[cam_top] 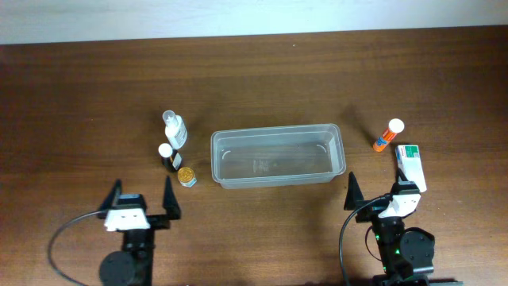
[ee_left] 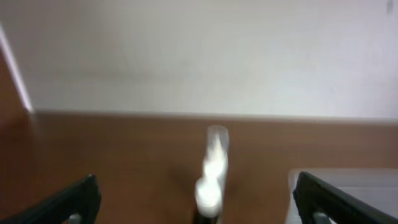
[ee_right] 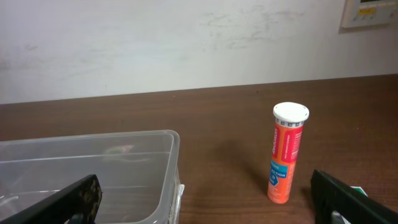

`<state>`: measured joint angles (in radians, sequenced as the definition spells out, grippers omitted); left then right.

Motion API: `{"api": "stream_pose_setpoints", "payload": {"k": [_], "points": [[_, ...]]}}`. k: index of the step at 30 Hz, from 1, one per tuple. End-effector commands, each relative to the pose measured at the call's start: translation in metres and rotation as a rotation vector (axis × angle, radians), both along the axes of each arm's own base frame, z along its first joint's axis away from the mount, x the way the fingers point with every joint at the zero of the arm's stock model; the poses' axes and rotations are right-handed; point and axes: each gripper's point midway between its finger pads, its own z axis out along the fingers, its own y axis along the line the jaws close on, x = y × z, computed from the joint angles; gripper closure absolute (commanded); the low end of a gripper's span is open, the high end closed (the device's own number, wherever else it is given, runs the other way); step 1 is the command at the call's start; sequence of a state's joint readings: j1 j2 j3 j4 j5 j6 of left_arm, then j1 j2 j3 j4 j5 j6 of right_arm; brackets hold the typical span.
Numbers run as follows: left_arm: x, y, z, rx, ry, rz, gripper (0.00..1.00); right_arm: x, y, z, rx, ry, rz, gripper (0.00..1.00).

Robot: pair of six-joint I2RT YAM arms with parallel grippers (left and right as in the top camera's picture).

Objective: Pack container
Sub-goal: 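Move the left gripper over the white spray bottle and grasp it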

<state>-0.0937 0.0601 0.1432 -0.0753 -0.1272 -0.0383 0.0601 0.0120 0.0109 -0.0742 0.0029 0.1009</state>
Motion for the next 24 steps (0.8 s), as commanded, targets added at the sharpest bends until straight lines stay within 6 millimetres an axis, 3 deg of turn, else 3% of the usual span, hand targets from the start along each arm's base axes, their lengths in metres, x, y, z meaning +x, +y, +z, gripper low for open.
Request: {"api": "stream_pose_setpoints", "payload": {"k": [1,3,7,13,18,24], "points": [[-0.012,0.018,0.086,-0.026,-0.091,0.096,0.00,0.000,0.000,-0.004,-0.005,0.009,-0.003,0.01],[-0.008,0.019,0.122,-0.020,-0.042,0.103,0.00,0.000,0.000,-0.004,-0.005,0.009,-0.003,0.02],[0.017,0.016,0.165,0.002,0.112,0.104,0.00,0.000,0.000,-0.004,-0.005,0.009,-0.003,0.02],[0.072,0.011,0.200,0.046,0.429,0.101,0.00,0.000,0.000,-0.004,-0.005,0.009,-0.003,0.02],[0.104,-0.005,0.194,0.059,0.718,0.025,0.00,0.000,0.000,-0.004,-0.005,0.009,-0.003,0.02],[0.124,-0.025,0.144,0.038,1.027,-0.068,0.00,0.000,0.000,-0.004,-0.005,0.009,-0.003,0.02]]}}
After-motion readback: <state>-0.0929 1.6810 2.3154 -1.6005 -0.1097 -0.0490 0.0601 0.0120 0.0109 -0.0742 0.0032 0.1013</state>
